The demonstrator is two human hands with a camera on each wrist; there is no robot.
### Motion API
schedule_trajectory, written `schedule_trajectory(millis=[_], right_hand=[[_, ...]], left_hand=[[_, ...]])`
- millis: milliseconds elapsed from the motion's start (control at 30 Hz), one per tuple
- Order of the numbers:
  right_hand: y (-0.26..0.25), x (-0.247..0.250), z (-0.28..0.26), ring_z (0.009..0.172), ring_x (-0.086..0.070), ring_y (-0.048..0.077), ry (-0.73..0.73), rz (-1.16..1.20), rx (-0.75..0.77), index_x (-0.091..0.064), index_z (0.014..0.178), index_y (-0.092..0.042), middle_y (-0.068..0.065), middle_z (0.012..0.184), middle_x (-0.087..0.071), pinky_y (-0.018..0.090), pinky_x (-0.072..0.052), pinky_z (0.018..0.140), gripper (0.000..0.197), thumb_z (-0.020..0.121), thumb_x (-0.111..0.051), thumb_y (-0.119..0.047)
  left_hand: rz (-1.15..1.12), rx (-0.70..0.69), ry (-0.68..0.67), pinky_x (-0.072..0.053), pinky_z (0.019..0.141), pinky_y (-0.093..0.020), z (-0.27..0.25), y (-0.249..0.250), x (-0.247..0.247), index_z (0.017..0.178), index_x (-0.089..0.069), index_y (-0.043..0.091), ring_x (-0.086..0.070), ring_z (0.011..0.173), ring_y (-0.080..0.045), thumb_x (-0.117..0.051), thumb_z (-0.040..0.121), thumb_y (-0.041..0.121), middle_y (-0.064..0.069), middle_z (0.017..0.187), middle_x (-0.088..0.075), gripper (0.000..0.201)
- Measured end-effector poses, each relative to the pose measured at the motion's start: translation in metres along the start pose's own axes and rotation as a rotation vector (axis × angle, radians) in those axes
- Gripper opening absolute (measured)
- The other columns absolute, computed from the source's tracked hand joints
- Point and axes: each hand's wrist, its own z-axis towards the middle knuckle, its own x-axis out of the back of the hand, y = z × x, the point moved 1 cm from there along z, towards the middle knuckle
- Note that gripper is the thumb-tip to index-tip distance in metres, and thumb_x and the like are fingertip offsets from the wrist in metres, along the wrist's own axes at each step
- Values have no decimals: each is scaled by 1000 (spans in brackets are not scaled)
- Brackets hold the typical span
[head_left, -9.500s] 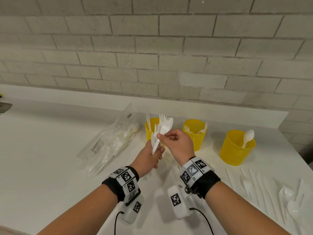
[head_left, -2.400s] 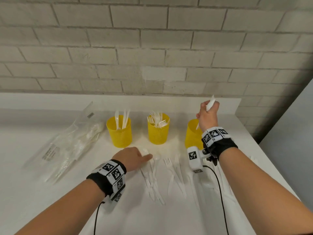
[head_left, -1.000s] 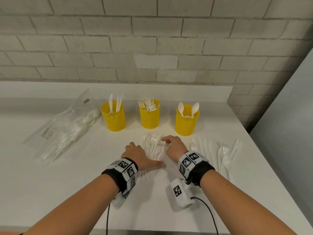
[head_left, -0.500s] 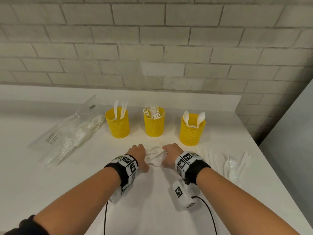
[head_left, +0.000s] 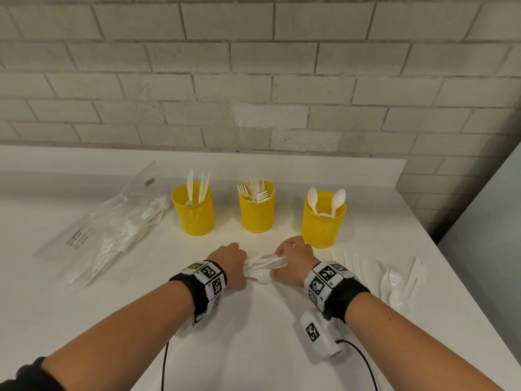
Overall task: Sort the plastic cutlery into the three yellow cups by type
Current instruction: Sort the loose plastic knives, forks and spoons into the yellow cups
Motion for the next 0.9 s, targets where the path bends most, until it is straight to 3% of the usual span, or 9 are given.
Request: schedule_trajectory(millis=[100, 167, 300, 433, 600, 700, 800, 900], right_hand=[[-2, 2, -4, 117, -37, 25, 9, 46, -7, -43, 118, -15, 2, 120, -42, 32, -37, 95, 51, 77, -69, -32], [-1, 2, -5, 116, -37, 23, 3, 90, -23, -40, 122, -17, -5, 106, -42, 35, -39, 98, 57, 76, -70, -34], [-1, 2, -6, 124, -31, 23, -93, -105, -7, -42, 131, -30, -4, 127, -44, 40, -38, 102, 79, 64, -75, -53], [-3, 2, -6, 123, -35, 26, -148, -200, -1, -46, 131, -25, 1, 130, -45, 38, -38, 99, 74, 67, -78, -44], [-6, 5, -12, 123, -39, 26, -154, -161, -10, -43, 129, -24, 4, 127, -47, 36, -40, 91, 73, 67, -78, -38], [-7, 15, -13, 116, -44, 26, -62, -79, 36, -46, 122, -26, 3, 121, -47, 38, -43, 89, 69, 64, -81, -37], [-7, 40, -17, 103, -57, 19, 109, 193, 122, -48, 121, -22, 0, 108, -54, 29, -45, 84, 65, 66, -82, -28], [-4, 58, -21, 112, -53, 19, 353, 376, 132, -38, 136, -21, 4, 121, -51, 26, -40, 90, 72, 75, -77, -29]], left_hand=[[26, -62, -6, -47, 85, -34, 0, -2, 0, 113, -57, 18, -55, 106, -24, -66, 74, 34, -4, 114, -54, 44], [31, -91, -29, -47, 86, -33, -1, -2, 2, 112, -56, 19, -56, 106, -23, -67, 73, 34, -4, 113, -56, 43], [10, -115, -43, -44, 75, -29, -4, -3, 5, 113, -53, 20, -59, 101, -24, -68, 72, 32, -3, 109, -61, 46], [3, -134, -43, -44, 72, -29, -6, -3, 3, 105, -57, 21, -60, 97, -23, -65, 74, 34, -3, 106, -64, 34], [-30, -183, 23, -42, 82, -32, -10, -5, 2, 109, -55, 17, -57, 104, -26, -58, 84, 36, -6, 112, -59, 32], [-130, -196, 84, -39, 73, -30, -12, -11, 7, 106, -52, 15, -58, 99, -28, -58, 85, 33, -8, 107, -62, 28], [-311, -188, 133, -36, 72, -29, -11, -19, 16, 107, -49, 13, -57, 93, -28, -59, 87, 33, -10, 103, -62, 30], [-573, -157, 227, -40, 64, -30, -8, -26, 25, 101, -48, 15, -53, 66, -19, -62, 88, 28, -5, 87, -56, 23]])
